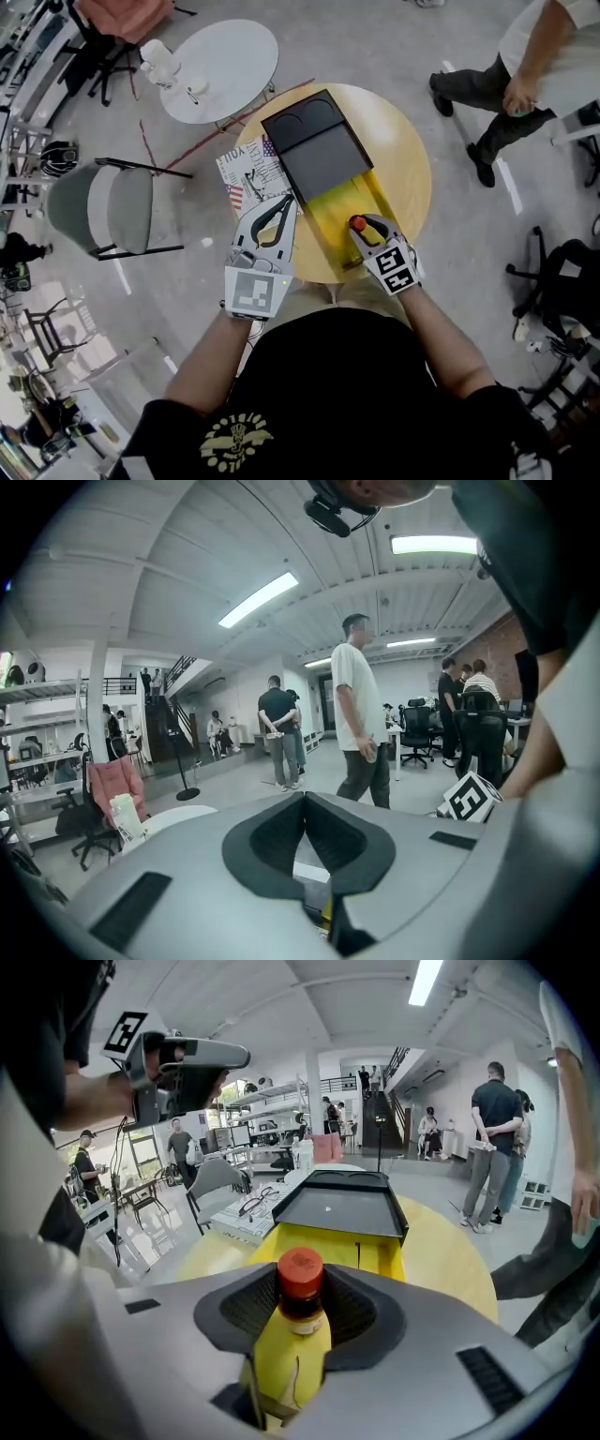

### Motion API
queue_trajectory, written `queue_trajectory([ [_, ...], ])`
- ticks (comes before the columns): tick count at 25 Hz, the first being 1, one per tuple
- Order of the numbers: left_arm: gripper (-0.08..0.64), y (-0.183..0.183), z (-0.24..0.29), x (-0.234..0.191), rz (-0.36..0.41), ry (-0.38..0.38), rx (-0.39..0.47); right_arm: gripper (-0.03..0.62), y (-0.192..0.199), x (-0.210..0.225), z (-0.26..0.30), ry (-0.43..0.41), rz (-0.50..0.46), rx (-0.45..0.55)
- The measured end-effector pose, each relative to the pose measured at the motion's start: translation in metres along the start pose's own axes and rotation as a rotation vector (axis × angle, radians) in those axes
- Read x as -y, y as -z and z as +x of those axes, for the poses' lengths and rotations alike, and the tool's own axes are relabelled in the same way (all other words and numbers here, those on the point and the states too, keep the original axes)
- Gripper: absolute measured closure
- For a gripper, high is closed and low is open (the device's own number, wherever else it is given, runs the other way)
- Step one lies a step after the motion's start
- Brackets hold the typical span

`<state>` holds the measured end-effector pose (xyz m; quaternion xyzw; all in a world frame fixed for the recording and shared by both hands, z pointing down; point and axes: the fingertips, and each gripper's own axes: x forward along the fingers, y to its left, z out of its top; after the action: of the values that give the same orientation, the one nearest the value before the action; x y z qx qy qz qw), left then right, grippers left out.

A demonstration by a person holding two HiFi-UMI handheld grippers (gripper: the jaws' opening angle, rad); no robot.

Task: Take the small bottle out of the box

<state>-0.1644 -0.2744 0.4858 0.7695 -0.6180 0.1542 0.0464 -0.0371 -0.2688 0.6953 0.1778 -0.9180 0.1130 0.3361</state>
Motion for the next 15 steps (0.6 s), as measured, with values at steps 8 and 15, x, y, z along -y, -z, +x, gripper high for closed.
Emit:
queue_trajectory([
  [8, 0.543, -0.008, -0.003, -0.007, 0.018, -0.015, -0.01, 0.437, -0.017, 0.0, -0.012, -0.025, 0.0, 0.007],
  [15, 0.543, -0.028, -0.006, -0.019, 0.01, -0.052, 0.024, 0.437, -0.04, -0.001, -0.028, -0.029, -0.016, 0.029],
])
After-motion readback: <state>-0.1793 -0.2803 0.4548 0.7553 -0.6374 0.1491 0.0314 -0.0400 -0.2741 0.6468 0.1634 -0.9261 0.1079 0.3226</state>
